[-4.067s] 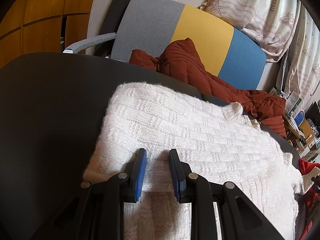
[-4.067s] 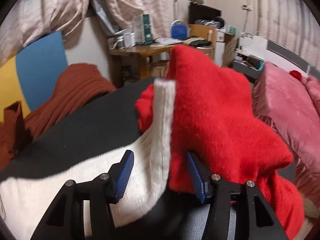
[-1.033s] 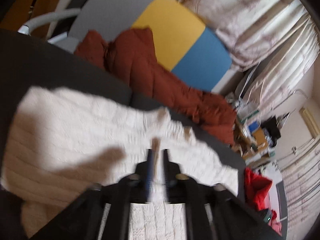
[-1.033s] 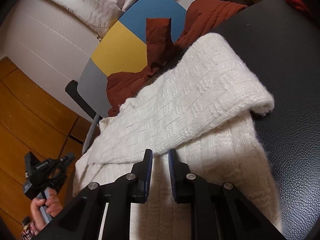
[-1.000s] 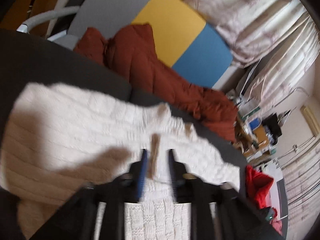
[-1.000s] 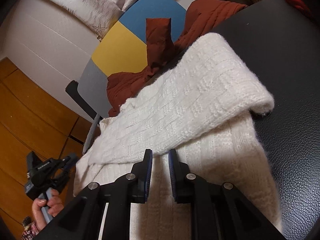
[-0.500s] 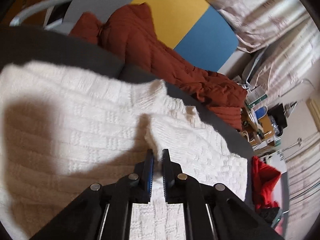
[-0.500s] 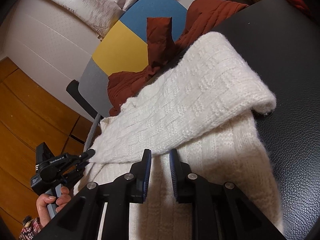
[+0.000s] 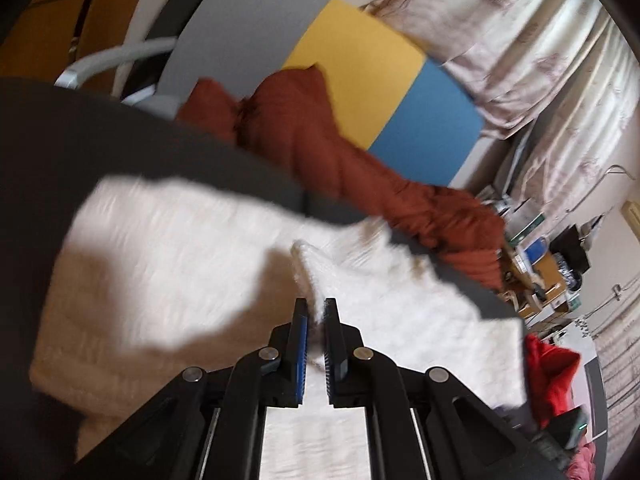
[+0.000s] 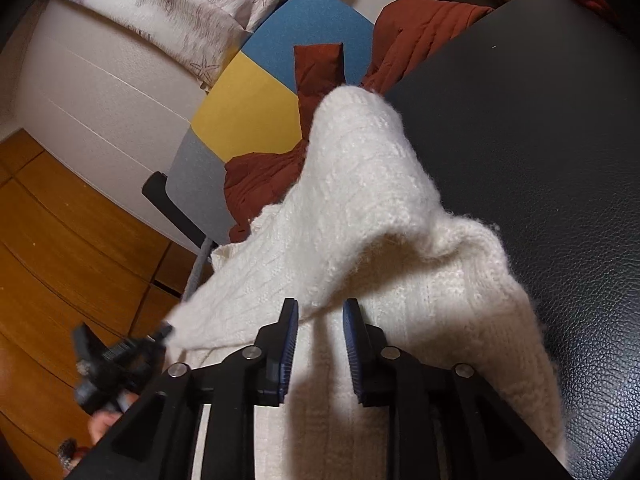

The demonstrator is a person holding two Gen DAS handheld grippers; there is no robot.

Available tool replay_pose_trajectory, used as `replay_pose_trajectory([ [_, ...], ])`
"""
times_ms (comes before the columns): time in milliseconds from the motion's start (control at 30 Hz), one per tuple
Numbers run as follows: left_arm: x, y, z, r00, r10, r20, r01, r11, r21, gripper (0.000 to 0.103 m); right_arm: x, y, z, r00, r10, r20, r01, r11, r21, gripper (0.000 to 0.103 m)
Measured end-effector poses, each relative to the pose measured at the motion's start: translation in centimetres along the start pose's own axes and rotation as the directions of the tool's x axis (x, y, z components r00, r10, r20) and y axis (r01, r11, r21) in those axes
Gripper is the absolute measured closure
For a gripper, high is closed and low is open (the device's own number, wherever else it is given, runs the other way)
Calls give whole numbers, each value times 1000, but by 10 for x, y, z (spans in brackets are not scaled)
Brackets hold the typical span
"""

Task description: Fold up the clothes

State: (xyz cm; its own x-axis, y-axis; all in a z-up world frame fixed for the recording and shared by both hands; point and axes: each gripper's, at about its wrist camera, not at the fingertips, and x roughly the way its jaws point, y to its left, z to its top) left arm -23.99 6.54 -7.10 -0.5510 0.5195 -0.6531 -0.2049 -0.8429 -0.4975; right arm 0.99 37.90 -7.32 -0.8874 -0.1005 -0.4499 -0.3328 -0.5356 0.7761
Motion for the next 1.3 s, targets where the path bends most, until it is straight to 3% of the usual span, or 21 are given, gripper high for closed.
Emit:
replay_pose_trajectory([
  [100,3,-1,-5,1000,1,0,-1,1000,17,97,-3,-5,7,1000,26,18,-27,998,59,51],
  [233,6,-2,-12,1000,3,1,-3,999,41,97,-8,-12,17,997,58,43,-63,989,137,46],
  [333,9,-3,-17,1000,5,1,-5,998,58,94,-11,-17,24,995,81,64,-92,977,194,55],
  [400,11,-4,-21,1000,6,1,-6,998,69,93,-12,-18,39,996,23,83,-37,983,178,90],
  [433,12,-4,-22,1000,6,1,-6,997,75,93,-13,-22,44,996,-1,91,-16,983,183,92],
  [567,15,-5,-26,1000,5,-2,-5,996,93,93,-15,-43,56,989,-117,90,95,972,213,94],
  [633,16,-5,-26,1000,3,-6,-2,995,98,92,-14,-51,56,986,-141,89,119,969,219,99],
  [767,16,1,-24,1000,-23,-10,23,997,79,92,-12,-49,57,979,-186,83,166,965,201,99],
  [833,15,6,-24,999,-47,-9,47,997,63,91,-15,-50,56,983,-170,65,153,964,218,94],
  [900,13,9,-24,997,-74,-6,74,996,49,90,-24,-48,52,989,-141,42,128,965,228,81],
  [1000,6,10,-26,993,-119,21,118,992,50,83,-50,-32,37,980,-192,48,184,974,136,71],
  [1067,3,10,-25,992,-122,34,120,991,52,82,-72,-10,30,956,-268,122,272,962,-9,71],
  [1133,3,10,-25,992,-118,37,116,992,50,82,-83,13,30,936,-285,205,316,939,-136,71],
  [1233,4,11,-25,993,-110,31,109,993,42,82,-61,45,33,956,-235,175,281,904,-323,71],
  [1300,5,12,-25,994,-109,28,108,994,36,82,-26,58,36,956,-260,134,292,862,-415,71],
])
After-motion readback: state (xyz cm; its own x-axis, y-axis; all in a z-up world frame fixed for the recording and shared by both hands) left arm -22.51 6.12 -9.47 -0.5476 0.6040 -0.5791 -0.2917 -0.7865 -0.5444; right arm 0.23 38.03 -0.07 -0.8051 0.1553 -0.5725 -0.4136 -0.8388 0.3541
